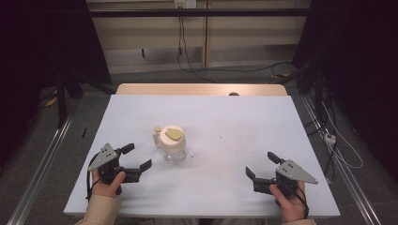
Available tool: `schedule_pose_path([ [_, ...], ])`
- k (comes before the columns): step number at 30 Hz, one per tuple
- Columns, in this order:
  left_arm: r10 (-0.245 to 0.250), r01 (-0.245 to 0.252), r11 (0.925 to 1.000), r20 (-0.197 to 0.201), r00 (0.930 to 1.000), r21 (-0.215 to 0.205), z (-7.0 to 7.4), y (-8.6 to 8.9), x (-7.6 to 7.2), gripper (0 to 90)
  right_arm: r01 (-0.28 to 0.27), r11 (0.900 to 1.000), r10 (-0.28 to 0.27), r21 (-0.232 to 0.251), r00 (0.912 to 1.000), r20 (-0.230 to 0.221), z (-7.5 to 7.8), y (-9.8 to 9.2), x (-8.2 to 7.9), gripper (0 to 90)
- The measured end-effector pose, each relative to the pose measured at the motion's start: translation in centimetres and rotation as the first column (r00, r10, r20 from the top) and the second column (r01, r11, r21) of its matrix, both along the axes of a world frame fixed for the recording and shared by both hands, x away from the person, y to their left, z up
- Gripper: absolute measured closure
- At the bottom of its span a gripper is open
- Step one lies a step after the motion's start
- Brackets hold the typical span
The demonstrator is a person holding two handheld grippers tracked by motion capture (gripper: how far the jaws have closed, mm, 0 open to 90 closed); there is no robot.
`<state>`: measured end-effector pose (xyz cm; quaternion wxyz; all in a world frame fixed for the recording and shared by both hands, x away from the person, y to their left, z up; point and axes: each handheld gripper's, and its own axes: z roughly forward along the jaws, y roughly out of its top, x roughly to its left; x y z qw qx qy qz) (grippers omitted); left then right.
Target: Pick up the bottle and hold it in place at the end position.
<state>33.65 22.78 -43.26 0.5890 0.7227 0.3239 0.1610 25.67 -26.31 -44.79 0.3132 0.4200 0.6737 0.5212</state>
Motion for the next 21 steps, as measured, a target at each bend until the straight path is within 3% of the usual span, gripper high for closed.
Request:
schedule_pose_path([
  [11,-0.016,0.016,0.9999,0.005,0.9999,0.003,0.0,-0.7,0.2,2.5,-0.003,1.000,0.003,-0.006,1.0000,0.006,0.1,0.1,0.0,3.8],
  [21,0.029,-0.029,0.9996,-0.020,0.9994,0.005,0.2,-2.1,0.5,2.3,-0.004,1.000,0.004,-0.009,0.9999,0.010,0.1,0.1,0.0,3.9],
])
